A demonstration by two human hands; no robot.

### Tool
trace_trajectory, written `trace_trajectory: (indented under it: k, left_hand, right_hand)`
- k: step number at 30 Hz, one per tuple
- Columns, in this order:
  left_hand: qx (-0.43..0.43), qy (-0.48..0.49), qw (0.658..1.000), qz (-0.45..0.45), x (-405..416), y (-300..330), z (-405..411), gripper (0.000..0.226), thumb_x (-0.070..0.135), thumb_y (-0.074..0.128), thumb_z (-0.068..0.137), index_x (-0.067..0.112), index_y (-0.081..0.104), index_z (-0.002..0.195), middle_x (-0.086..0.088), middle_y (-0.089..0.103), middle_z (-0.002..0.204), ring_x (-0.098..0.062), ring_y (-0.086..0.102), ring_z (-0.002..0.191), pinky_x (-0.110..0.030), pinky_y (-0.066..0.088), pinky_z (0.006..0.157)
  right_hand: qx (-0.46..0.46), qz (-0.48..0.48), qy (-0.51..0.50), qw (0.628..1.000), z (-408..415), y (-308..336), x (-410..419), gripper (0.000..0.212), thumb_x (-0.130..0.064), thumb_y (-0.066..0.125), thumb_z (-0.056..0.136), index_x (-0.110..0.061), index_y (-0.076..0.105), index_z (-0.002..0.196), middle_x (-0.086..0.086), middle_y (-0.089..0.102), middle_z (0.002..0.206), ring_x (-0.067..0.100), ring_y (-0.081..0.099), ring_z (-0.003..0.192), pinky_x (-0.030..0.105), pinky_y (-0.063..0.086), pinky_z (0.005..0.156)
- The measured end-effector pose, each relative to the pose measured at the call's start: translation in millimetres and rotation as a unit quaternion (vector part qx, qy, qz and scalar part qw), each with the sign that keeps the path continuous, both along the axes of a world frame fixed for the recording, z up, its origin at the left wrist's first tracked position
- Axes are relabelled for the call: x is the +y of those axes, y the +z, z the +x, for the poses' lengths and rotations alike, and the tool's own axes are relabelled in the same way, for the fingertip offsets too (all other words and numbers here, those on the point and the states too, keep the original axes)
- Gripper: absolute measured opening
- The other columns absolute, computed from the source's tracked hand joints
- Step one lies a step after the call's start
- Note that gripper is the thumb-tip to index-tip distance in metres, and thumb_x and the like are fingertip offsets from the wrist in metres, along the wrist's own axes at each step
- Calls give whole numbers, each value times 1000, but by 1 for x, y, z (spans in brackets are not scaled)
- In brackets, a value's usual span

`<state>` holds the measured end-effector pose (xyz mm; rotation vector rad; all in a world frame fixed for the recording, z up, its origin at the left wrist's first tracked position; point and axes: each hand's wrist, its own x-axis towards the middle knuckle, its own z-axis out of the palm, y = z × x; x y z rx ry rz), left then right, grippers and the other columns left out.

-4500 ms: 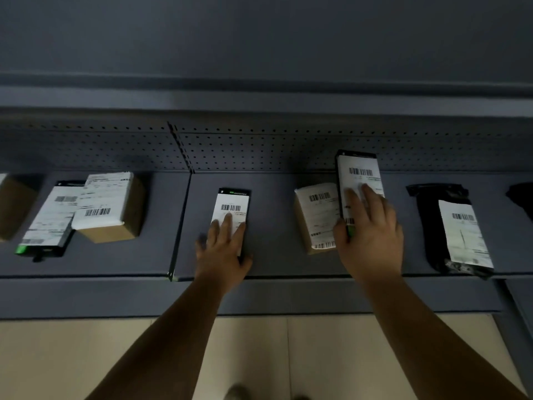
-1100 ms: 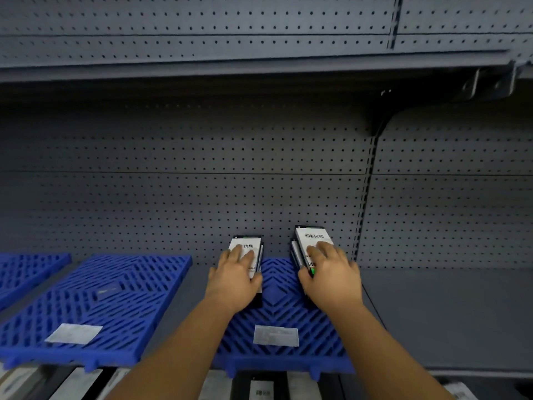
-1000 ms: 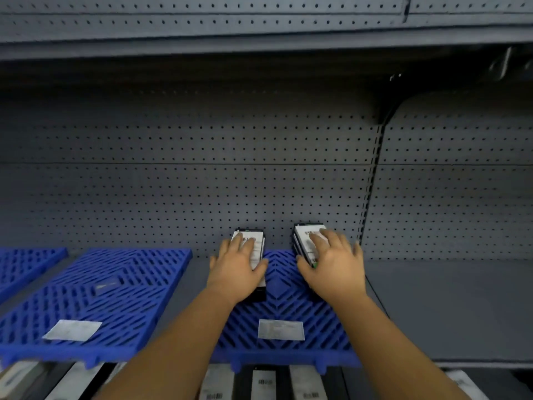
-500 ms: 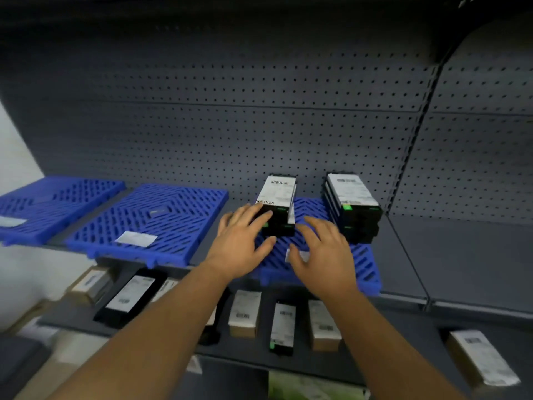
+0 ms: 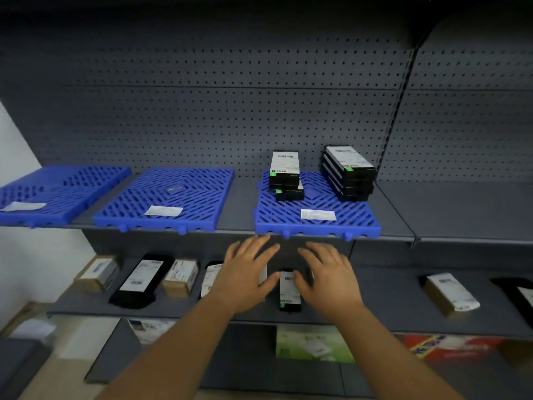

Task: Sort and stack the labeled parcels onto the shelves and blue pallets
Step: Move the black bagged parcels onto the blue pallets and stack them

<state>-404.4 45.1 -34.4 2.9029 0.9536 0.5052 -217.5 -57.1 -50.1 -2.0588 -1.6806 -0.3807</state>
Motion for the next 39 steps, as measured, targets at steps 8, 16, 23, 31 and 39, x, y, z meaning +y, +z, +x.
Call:
trace_trajectory:
  k: [8, 16, 23, 31, 39]
  left_hand:
    - [78, 7, 995, -67, -20, -65, -68, 66, 67, 20, 90, 42, 15, 151, 11, 4, 161, -16, 1, 148, -45, 0, 118]
    - [102, 6, 989, -108, -10, -123, -68, 65, 66, 23, 91, 41, 12, 151, 10, 4, 161, -16, 2, 148, -44, 0, 119]
    - [163, 42, 974, -149, 20, -179, -40, 67, 67, 20, 91, 40, 11, 152, 8, 0, 162, -19, 3, 148, -45, 0, 116]
    - [153, 59, 970, -179, 66, -242, 8, 78, 71, 3, 81, 39, 12, 152, 8, 1, 162, -19, 3, 148, -45, 0, 119]
    - [124, 48, 971, -196, 110, -309, 43, 73, 69, 11, 84, 39, 14, 151, 12, 8, 160, -16, 7, 147, -51, 16, 115]
  right_hand:
    - [30, -91, -14, 995, -74, -59, -27, 60, -56, 42, 82, -24, 57, 131, 3, 56, 134, 29, 50, 126, 49, 45, 98]
    - [65, -147, -22, 987, -83, -105, -16, 60, -59, 41, 83, -25, 57, 129, 3, 58, 132, 28, 52, 122, 49, 47, 95]
    - [88, -205, -18, 975, -47, -172, 24, 61, -63, 39, 84, -24, 60, 126, 2, 57, 133, 27, 51, 125, 50, 46, 97]
    - [101, -227, -32, 968, 0, -242, 75, 59, -58, 42, 83, -23, 59, 127, 3, 58, 131, 28, 54, 120, 50, 47, 94]
    - [113, -284, -73, 949, 32, -318, 136, 62, -55, 43, 90, -28, 36, 145, 1, 33, 153, 28, 28, 140, 48, 31, 108]
